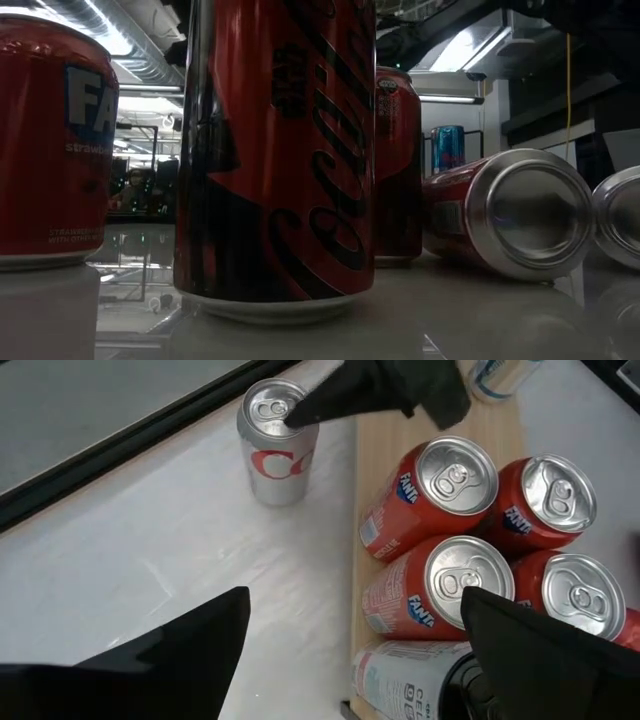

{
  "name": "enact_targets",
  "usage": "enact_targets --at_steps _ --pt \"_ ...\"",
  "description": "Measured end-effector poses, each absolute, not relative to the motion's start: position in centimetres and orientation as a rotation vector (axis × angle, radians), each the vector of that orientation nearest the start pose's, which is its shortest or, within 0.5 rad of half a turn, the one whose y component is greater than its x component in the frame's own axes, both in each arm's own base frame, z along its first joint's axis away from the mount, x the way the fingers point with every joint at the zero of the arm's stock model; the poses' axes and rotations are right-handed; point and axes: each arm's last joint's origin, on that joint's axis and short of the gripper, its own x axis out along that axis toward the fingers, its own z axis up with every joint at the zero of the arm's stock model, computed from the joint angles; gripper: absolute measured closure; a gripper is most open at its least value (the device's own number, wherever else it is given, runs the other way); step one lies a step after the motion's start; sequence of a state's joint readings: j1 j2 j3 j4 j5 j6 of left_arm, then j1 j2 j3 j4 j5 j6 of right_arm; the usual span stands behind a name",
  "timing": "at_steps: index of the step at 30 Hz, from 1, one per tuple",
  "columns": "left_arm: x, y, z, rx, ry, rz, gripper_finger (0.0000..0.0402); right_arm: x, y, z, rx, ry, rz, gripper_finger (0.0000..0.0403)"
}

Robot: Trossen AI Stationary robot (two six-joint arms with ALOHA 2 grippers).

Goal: Place canned beverage on shelf
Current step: Put the red silver soda can on the shelf

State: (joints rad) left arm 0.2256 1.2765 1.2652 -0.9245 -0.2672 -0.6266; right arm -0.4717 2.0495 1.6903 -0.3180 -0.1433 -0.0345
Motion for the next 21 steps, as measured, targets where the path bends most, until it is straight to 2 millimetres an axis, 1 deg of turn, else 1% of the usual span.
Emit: enact_targets --at_steps 8,11,14,17,20,21 --pt "23.8 6.2 33.6 -0.548 0.769 0.735 0.0048 41.9 -20.9 28.9 0.15 0.653 -0.297 0.004" --pt "23.8 6.2 33.6 -0.548 0.769 0.735 0.0048 41.8 -20.8 30.0 0.133 0.674 -0.288 0.004" --pt "23.8 6.2 33.6 -0.547 0.769 0.735 0.0048 41.8 -20.9 30.9 0.108 0.654 -0.285 0.004" --pt "23.8 6.2 33.6 -0.551 0.771 0.73 0.0048 41.8 -20.9 31.1 0.096 0.651 -0.282 0.004" --pt "23.8 6.1 33.6 -0.575 0.782 0.689 0.0048 42.3 -21.1 30.6 0.091 0.636 -0.283 0.004" --pt "23.7 6.0 33.7 -0.586 0.782 0.67 0.0048 42.5 -21.2 30.1 0.092 0.642 -0.283 0.004"
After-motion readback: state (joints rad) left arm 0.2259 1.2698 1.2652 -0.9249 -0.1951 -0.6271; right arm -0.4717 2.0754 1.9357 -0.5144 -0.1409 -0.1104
